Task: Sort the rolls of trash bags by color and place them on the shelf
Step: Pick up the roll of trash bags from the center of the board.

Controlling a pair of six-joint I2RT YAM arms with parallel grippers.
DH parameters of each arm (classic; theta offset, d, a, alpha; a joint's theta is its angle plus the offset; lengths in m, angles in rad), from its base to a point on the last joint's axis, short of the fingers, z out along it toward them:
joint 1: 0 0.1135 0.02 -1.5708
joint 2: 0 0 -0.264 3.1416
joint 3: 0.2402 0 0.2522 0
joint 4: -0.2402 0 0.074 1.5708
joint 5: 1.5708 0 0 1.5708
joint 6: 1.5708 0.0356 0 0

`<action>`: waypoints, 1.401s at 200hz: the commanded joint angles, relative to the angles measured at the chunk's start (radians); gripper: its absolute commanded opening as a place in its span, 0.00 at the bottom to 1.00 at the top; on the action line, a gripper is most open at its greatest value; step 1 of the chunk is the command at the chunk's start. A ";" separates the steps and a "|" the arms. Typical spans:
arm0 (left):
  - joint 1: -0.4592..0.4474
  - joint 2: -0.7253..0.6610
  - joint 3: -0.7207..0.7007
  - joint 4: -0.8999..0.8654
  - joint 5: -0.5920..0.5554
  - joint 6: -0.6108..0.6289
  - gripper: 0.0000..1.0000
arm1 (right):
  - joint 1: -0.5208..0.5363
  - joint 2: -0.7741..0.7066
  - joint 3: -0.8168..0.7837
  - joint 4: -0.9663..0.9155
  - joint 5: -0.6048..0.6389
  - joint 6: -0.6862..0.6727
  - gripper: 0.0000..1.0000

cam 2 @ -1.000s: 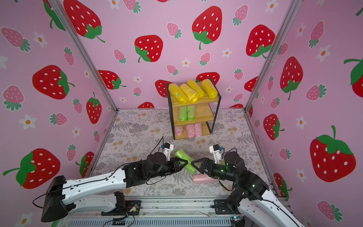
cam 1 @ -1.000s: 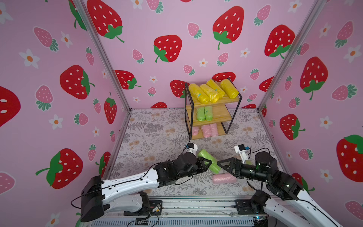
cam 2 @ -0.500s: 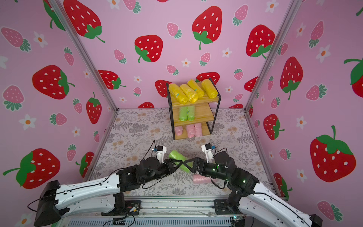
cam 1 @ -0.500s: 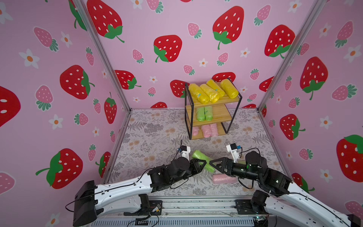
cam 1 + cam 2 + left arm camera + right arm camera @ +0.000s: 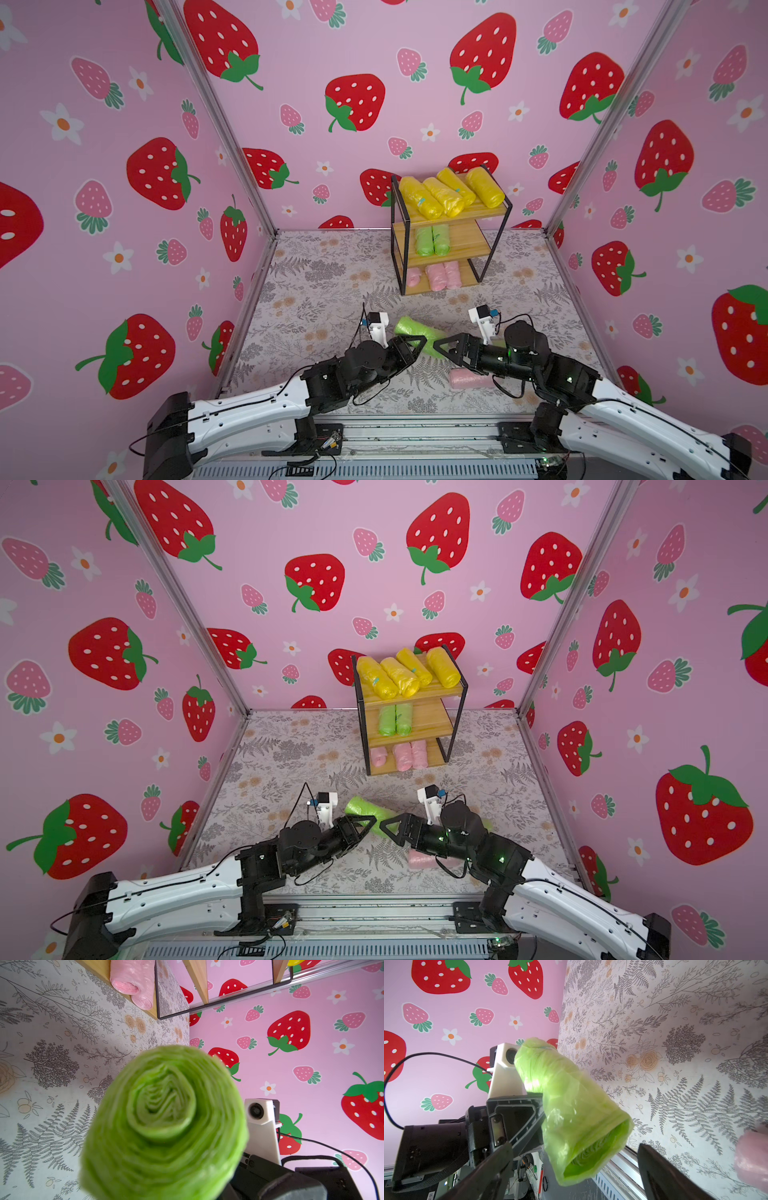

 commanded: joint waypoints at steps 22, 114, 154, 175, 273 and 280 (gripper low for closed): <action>-0.005 -0.031 0.006 0.098 -0.024 -0.002 0.00 | 0.010 0.051 -0.018 0.122 0.005 0.025 0.99; -0.022 -0.024 -0.031 0.188 -0.048 -0.048 0.00 | 0.011 0.084 -0.043 0.219 0.022 0.056 0.76; -0.032 -0.007 -0.036 0.214 -0.058 -0.058 0.00 | 0.011 0.095 -0.043 0.246 0.015 0.057 0.59; -0.035 -0.006 -0.036 0.213 -0.063 -0.057 0.00 | 0.010 0.098 -0.042 0.252 0.013 0.052 0.46; -0.042 -0.077 -0.054 0.078 -0.121 -0.096 0.46 | 0.008 0.001 -0.094 0.233 0.110 0.056 0.00; -0.041 -0.083 -0.056 0.070 -0.126 -0.100 0.52 | 0.008 -0.005 -0.095 0.230 0.117 0.056 0.00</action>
